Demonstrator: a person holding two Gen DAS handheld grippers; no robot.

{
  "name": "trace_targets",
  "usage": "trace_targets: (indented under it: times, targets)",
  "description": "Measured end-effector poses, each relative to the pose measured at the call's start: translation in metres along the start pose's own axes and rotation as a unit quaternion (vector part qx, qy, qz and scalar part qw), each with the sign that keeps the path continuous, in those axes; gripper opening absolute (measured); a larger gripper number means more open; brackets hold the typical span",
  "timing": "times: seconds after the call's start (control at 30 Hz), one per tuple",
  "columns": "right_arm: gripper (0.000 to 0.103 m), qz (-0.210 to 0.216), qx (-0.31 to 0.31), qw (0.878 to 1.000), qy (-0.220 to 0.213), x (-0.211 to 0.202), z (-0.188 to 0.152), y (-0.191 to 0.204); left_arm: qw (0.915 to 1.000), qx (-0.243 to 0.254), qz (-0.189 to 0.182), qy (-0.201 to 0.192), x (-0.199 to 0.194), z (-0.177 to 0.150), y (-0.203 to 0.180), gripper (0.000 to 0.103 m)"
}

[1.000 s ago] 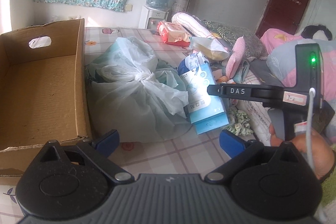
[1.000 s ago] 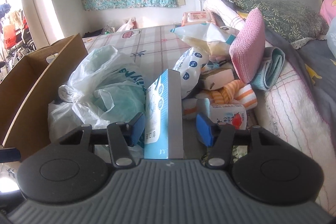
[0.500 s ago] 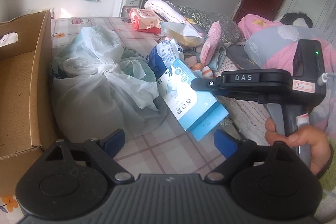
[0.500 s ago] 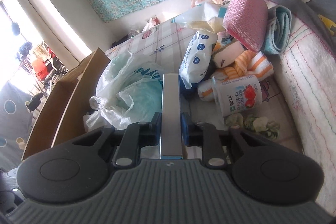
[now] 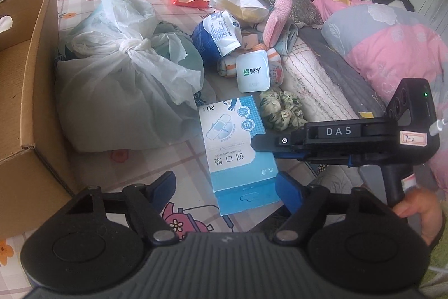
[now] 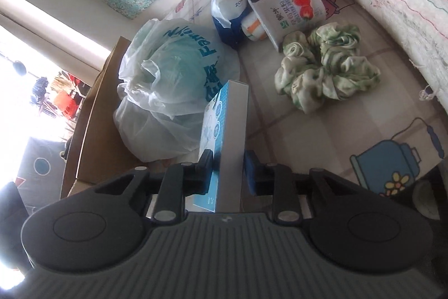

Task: Organize soft objects

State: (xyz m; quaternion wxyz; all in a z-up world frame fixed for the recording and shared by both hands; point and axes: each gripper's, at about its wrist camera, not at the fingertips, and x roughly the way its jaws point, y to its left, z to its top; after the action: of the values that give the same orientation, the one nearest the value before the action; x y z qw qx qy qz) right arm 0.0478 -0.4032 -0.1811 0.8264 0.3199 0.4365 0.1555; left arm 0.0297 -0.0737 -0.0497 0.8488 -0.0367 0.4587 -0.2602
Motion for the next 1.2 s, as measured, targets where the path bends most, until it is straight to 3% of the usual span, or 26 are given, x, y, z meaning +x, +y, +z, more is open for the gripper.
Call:
trace_targets:
  times: [0.13, 0.4, 0.7, 1.0, 1.2]
  targets:
    - [0.03, -0.034, -0.014, 0.999, -0.009, 0.003, 0.002, -0.001, 0.9998, 0.005, 0.0, 0.017, 0.017, 0.003, -0.001, 0.07]
    - [0.03, -0.022, 0.006, 1.0, 0.014, 0.012, 0.001, -0.013, 0.9987, 0.01, -0.007, 0.049, 0.054, 0.009, -0.004, 0.056]
    - [0.03, -0.007, 0.02, 1.0, 0.02, 0.016, 0.002, -0.019, 0.9981, 0.014, -0.004, 0.06, 0.074, 0.015, -0.009, 0.052]
    - [0.03, -0.005, -0.004, 1.0, 0.0, -0.008, -0.001, 0.007, 0.9989, 0.032, -0.003, 0.034, 0.042, 0.016, -0.02, 0.052]
    - [0.03, 0.01, -0.05, 0.998, -0.031, -0.036, 0.003, 0.051, 0.9992, 0.035, -0.001, -0.02, -0.008, 0.019, -0.023, 0.052]
